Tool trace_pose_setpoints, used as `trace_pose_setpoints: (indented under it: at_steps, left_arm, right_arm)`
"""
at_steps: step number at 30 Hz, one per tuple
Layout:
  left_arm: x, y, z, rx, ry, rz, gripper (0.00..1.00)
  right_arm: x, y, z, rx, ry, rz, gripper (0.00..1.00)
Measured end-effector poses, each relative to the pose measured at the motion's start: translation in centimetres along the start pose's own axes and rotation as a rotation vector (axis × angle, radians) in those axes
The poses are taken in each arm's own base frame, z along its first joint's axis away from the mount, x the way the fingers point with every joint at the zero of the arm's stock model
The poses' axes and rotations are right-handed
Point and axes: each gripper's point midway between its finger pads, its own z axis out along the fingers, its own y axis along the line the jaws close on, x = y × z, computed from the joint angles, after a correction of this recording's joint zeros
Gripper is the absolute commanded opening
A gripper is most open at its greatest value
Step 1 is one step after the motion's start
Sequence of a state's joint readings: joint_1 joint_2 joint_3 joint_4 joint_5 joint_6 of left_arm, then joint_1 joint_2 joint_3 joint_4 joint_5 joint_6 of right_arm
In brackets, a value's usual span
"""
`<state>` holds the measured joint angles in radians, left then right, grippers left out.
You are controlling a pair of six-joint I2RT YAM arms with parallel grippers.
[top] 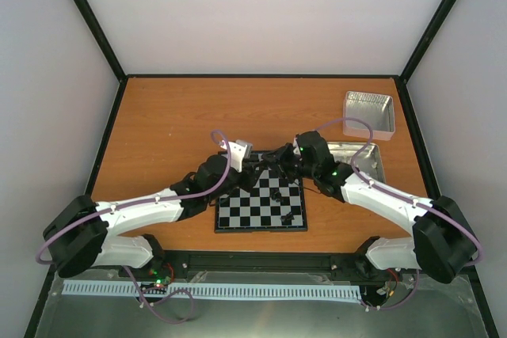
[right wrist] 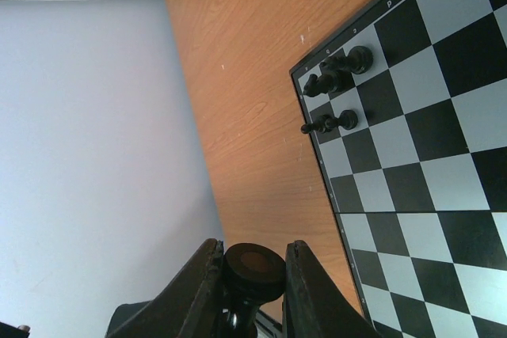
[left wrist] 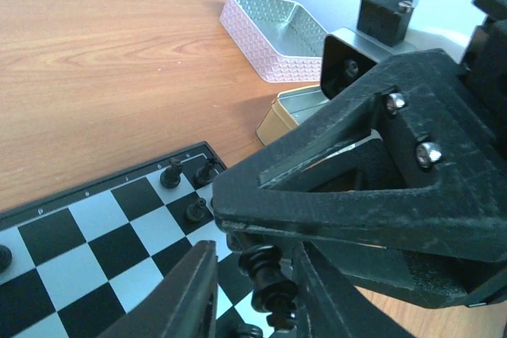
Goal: Set up the chess pieces on the board
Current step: Place the chess piece on the chessboard.
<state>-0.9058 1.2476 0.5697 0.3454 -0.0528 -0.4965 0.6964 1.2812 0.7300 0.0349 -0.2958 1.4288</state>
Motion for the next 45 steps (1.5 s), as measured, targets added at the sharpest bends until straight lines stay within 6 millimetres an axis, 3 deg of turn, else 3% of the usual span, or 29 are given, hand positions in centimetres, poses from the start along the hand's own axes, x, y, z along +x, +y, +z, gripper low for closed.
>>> trace_pose_setpoints:
  at_steps: [7, 18, 21, 27, 34, 40, 45]
  left_arm:
    - [-0.1, -0.1, 0.0, -0.005, -0.005, 0.008, 0.04]
    - [-0.8, 0.0, 0.2, -0.062, 0.065, 0.048, 0.04]
    - [-1.2, -0.3, 0.3, -0.083, 0.122, 0.083, 0.04]
    - [-1.9, -0.2, 1.2, -0.112, 0.281, 0.158, 0.04]
    - [-0.9, 2.3, 4.0, -0.196, 0.542, 0.193, 0.09]
    - [0.0, 4.1, 7.9, -0.288, 0.681, 0.191, 0.07]
    - [3.0, 6.3, 9.9, -0.364, 0.812, 0.198, 0.07]
  right_arm:
    - [-0.1, 0.1, 0.1, -0.010, -0.001, 0.029, 0.20]
    - [-0.7, -0.9, -0.4, 0.042, -0.048, -0.026, 0.54]
    - [-1.6, -1.2, -2.1, 0.082, -0.122, -0.092, 0.58]
    - [-4.7, -0.9, -7.8, 0.134, -0.355, -0.233, 0.59]
    - [-6.1, -2.3, -11.5, 0.227, -0.492, -0.337, 0.59]
    - [-6.1, -5.7, -12.0, 0.317, -0.496, -0.358, 0.59]
    - [-6.1, -6.5, -12.2, 0.342, -0.492, -0.369, 0.59]
